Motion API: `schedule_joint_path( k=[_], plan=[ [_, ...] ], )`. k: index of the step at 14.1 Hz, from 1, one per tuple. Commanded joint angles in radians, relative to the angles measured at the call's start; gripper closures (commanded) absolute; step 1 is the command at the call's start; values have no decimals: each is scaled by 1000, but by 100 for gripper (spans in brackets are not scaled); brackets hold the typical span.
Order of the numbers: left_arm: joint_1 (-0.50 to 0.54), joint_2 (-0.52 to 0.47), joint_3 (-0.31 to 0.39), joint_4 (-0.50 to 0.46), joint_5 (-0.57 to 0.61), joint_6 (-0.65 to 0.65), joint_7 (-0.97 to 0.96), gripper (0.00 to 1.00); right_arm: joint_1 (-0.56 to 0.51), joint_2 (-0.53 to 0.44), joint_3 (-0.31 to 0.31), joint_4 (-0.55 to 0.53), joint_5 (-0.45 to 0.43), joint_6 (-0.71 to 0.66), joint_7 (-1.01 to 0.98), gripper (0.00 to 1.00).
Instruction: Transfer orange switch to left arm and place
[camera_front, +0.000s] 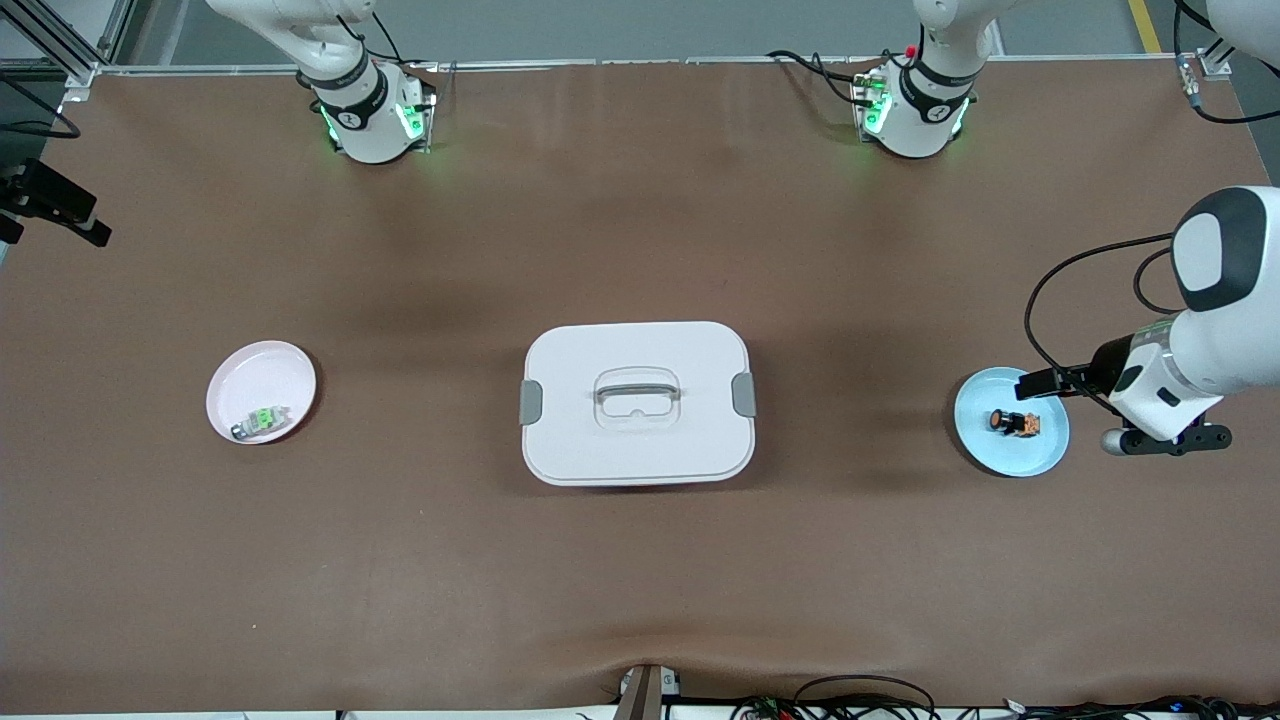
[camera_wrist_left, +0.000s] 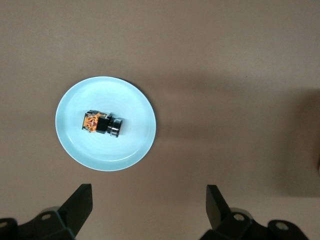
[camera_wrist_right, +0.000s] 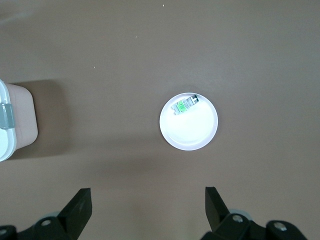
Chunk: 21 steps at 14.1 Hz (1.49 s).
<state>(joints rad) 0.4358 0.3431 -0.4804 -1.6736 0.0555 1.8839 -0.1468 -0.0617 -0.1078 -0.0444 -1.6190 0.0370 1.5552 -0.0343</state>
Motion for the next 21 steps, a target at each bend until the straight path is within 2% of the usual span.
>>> schedule_joint_path(
  k=[1, 5, 7, 11, 14, 21],
  plan=[
    [9, -13, -1, 32, 9, -20, -14, 0, -23, 5, 18, 19, -14, -17, -7, 0],
    [8, -12, -3, 95, 135, -44, 55, 0, -23, 7, 18, 19, -14, -15, -6, 0],
    [0, 7, -1, 173, 136, -130, 55, 0, -23, 5, 18, 19, -14, -15, -6, 0],
    [-2, 2, -6, 239, 130, -200, 42, 0, -23, 7, 18, 19, -14, -15, -4, 0],
    [-15, -12, -6, 256, 130, -241, 41, 0, -23, 7, 18, 19, -14, -15, -4, 0],
    [-12, -122, -6, 255, 119, -302, -17, 0, -21, 10, 18, 19, -12, -15, -4, 0]
  ],
)
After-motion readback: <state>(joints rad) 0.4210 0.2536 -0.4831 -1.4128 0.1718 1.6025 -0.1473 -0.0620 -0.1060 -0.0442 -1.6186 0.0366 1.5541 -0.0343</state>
